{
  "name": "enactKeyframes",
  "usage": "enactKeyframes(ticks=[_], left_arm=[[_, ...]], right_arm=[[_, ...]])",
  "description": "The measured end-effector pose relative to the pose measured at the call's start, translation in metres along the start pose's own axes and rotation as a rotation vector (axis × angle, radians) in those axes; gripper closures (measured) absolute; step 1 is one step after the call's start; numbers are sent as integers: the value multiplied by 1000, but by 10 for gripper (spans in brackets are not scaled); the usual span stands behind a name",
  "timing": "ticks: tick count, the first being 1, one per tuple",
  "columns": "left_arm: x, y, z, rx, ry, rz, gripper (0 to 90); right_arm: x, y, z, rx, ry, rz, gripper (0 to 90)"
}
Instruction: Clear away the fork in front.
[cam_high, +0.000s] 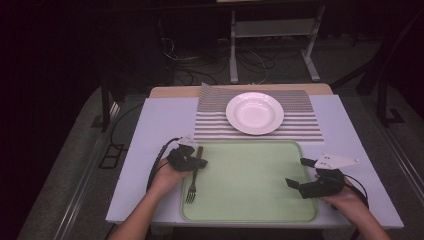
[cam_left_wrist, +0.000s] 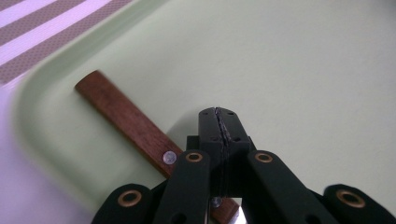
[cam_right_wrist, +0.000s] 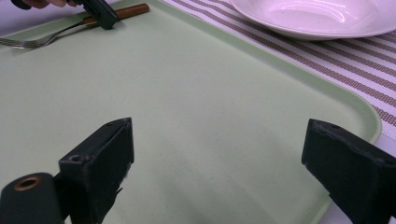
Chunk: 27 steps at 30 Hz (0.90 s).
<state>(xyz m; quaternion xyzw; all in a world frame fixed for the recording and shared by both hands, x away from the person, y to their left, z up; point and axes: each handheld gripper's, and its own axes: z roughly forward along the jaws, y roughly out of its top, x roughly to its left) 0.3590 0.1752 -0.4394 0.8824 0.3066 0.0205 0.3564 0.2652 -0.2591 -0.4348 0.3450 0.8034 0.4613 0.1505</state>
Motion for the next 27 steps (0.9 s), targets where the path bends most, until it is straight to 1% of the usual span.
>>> enactKeyframes(ticks=[2,5,7,10,11,14,16,18,20,22,27], left_arm=[[4,-3,-4,-5,6,-10,875],[6,-6,-6,-13,-8,-12,869],[5,-5,-5,-11,-8,-8,851],[3,-5,-6,-10,-10,12,815],[2,-5,-6,-17,-11,9,798],[-1,-5,-12,-53,-3,19,699],[-4,-6,-19,-77,-22,25,620],[-9,-8,-25,-84,-32,31,544],[-14,-12,-31,-98,-27,44,472],[-17,-15,-37,-126,-25,52,402],[-22,-27,-48,-196,-10,29,232]], right_arm=[[-1,0,0,2,0,2,93],[-1,-1,-1,1,-1,3,93],[-1,-1,-1,0,-1,3,93],[-1,-1,-1,-1,-1,2,92],[-1,-1,-1,-1,-1,2,93],[-1,0,-1,-1,1,0,93],[-1,-1,-1,0,1,0,93],[-1,-1,-2,-2,0,4,93],[-2,-1,-2,-4,-1,6,93],[-3,-1,-2,-4,-3,10,93],[-2,-1,-2,-5,0,6,93]])
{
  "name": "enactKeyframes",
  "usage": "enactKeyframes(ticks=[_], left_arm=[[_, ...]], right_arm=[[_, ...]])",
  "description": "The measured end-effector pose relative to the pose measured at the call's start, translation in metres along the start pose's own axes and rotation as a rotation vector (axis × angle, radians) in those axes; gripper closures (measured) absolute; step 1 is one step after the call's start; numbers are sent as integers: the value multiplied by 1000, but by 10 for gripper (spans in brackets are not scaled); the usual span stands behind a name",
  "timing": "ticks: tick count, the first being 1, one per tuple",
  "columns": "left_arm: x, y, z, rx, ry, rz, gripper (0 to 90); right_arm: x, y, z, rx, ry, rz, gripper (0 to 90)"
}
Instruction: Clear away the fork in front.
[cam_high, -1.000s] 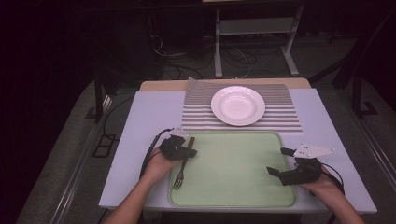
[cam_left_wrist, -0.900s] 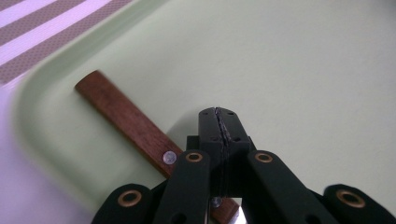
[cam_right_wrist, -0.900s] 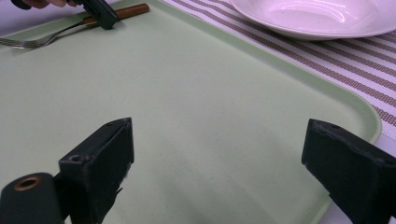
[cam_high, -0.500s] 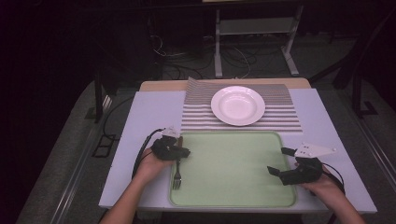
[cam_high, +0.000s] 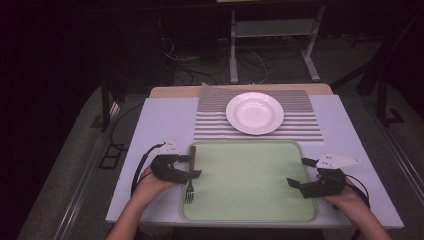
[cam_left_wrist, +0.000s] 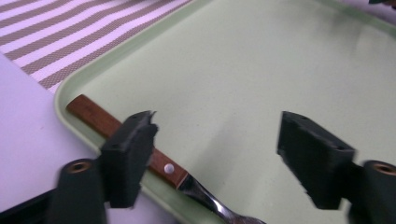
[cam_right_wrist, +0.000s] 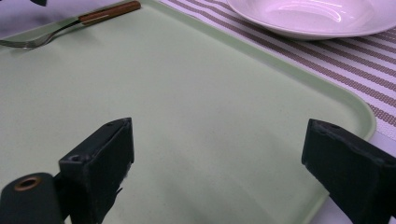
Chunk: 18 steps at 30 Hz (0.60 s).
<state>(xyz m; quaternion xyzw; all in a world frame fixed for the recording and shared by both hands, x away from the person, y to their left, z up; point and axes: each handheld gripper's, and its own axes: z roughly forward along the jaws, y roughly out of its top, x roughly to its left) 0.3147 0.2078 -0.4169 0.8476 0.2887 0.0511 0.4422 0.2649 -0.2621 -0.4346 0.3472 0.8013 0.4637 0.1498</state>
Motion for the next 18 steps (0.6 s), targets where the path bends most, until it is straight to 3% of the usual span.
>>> enactKeyframes(ticks=[6,8,18], left_arm=[[-3,-10,-12,-46,26,-9,95],[-2,-13,-13,-44,39,-12,0],[0,-16,-13,-31,41,11,0]], right_arm=[[0,0,-1,-3,-1,1,92],[0,0,-1,-5,-2,1,93],[0,0,-2,-7,-3,3,93]])
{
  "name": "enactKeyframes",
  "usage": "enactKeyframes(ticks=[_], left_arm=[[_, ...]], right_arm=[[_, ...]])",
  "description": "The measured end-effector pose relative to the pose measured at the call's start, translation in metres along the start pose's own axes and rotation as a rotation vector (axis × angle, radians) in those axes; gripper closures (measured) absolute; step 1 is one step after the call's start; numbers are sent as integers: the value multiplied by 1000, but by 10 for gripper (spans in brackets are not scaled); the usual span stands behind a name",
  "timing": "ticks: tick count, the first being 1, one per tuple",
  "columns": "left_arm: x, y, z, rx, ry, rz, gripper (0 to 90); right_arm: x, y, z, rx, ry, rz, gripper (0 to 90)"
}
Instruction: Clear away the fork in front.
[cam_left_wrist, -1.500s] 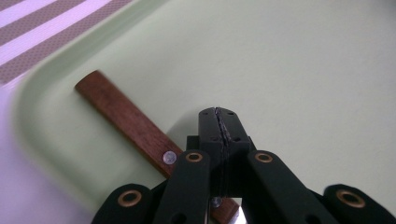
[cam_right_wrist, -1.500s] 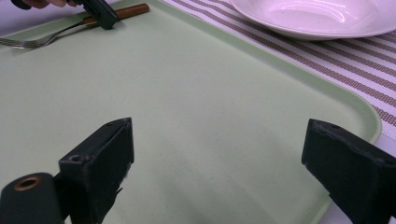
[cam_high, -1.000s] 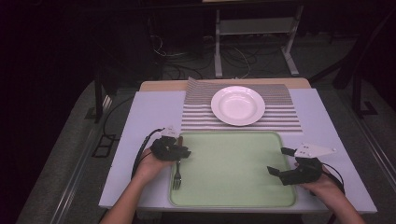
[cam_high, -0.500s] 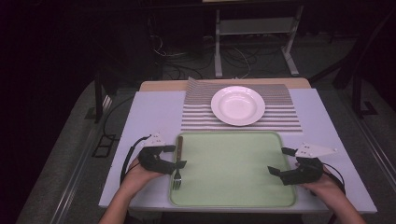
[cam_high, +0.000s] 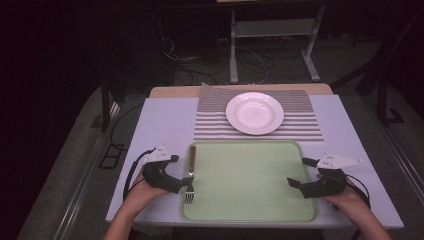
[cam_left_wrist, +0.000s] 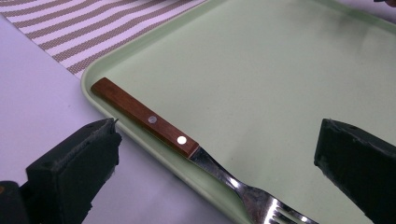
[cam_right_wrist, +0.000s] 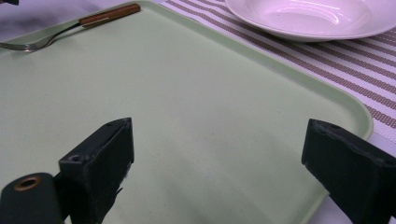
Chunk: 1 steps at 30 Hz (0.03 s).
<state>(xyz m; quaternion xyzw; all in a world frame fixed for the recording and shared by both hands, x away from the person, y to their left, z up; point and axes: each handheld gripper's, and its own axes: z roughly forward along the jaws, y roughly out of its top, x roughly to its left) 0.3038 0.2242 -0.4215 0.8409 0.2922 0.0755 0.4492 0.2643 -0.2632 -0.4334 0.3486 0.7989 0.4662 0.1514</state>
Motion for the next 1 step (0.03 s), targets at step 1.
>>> enactKeyframes(ticks=[1], left_arm=[[0,0,0,-1,0,-1,0]], right_arm=[[0,0,0,1,-1,-1,93]])
